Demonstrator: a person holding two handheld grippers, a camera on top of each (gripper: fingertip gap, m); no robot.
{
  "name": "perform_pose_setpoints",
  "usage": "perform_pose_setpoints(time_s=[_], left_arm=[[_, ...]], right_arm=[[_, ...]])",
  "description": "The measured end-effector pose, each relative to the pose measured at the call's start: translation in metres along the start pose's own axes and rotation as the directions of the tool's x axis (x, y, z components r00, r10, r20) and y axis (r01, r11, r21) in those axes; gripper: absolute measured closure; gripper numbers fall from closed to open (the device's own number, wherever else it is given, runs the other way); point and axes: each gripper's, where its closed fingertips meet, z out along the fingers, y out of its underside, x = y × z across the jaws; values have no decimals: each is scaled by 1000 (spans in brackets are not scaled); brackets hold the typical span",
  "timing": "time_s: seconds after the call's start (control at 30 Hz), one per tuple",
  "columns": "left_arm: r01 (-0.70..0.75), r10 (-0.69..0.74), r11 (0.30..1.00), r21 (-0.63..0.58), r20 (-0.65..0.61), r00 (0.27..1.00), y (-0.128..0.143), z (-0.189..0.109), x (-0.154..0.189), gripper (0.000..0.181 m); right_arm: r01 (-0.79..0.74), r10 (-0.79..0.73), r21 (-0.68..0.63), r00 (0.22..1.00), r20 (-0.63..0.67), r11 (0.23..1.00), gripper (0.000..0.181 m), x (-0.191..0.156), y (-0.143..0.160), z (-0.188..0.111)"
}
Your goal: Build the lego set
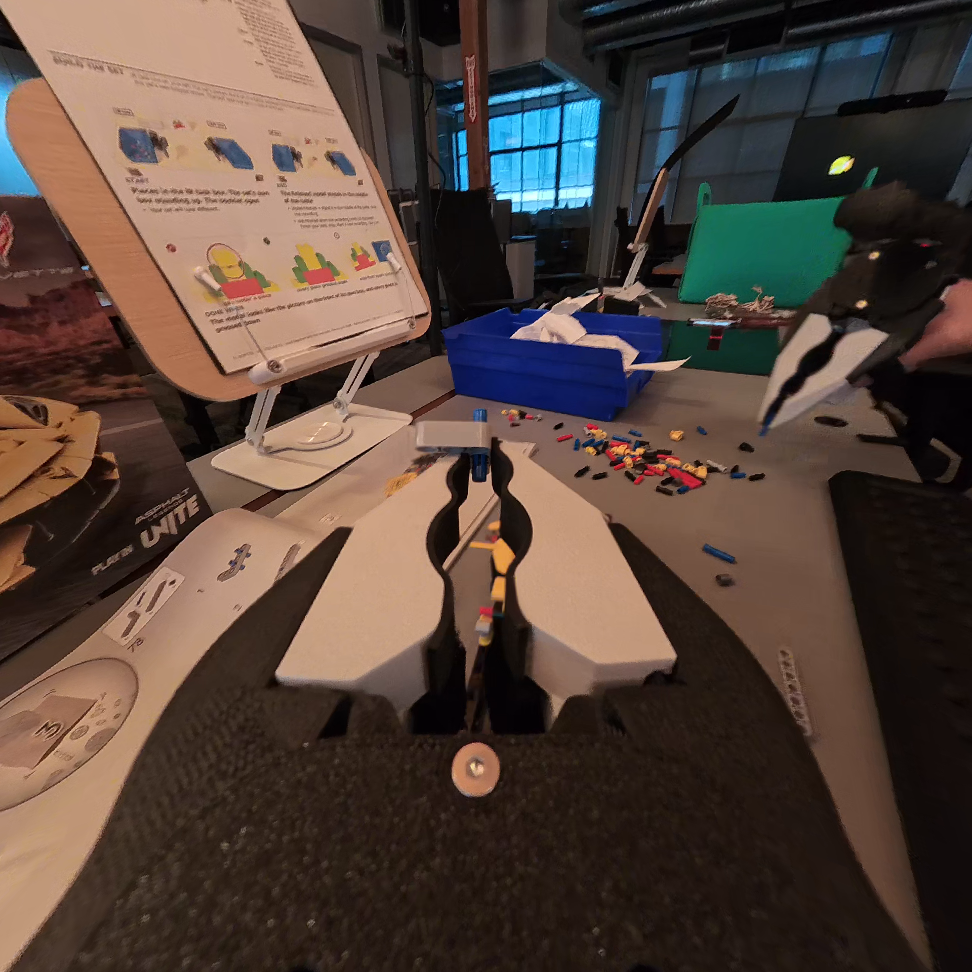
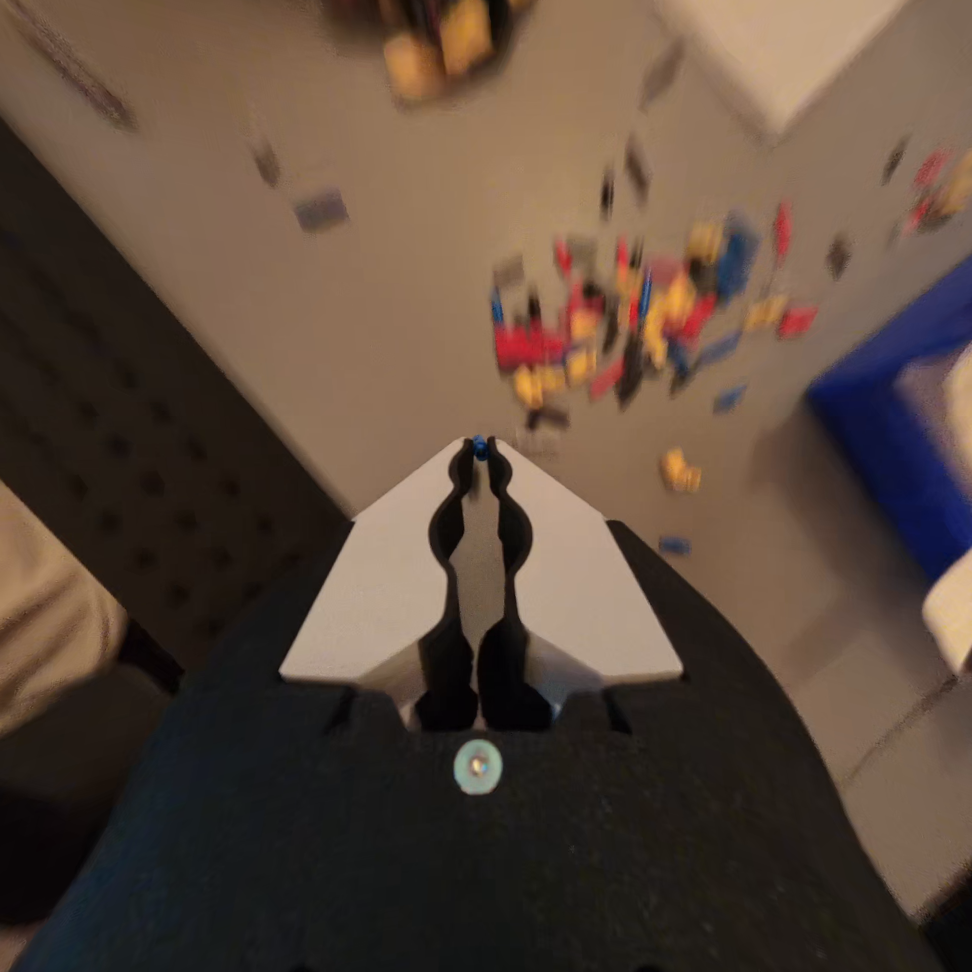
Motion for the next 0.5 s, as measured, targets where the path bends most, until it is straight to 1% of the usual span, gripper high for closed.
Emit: perform_pose_setpoints(time_s=[0.03,0.07,0.1,0.13,0.17,0.23,0.3,0.37,0.43,0.5], left_arm=[[-2,2,1000,21,-19,1000,-4,0,5,174],[-13,14,999,45,-38,999,-9,0,11,174],[-38,42,997,73,-62,997,-14,-1,18,174],[-79,88,991,107,-79,993,-19,-2,27,174],[-131,143,982,137,-81,986,-24,-3,34,174],[-215,233,962,168,-91,968,-29,-4,48,174],[-227,255,953,202,-126,959,-33,-6,61,174],[-205,247,950,235,-166,955,-38,-8,70,175],[-195,244,948,252,-179,953,-42,-10,73,175],[-177,233,948,266,-195,953,-45,-12,75,175]], right_arm=[[18,-20,130,1000,13,991,177,-13,-38,-7],[46,-53,272,998,20,961,177,-30,-80,-16],[73,-92,401,995,27,913,177,-50,-122,-24],[98,-138,502,989,45,859,177,-73,-159,-30],[119,-175,568,984,45,814,177,-92,-190,-32],[146,-219,626,975,40,766,178,-117,-238,-27],[161,-250,646,967,48,746,178,-127,-272,-20],[149,-267,661,960,81,735,178,-128,-293,-17],[141,-290,665,950,119,734,178,-129,-303,-17],[157,-322,653,936,140,741,177,-132,-306,-15]])
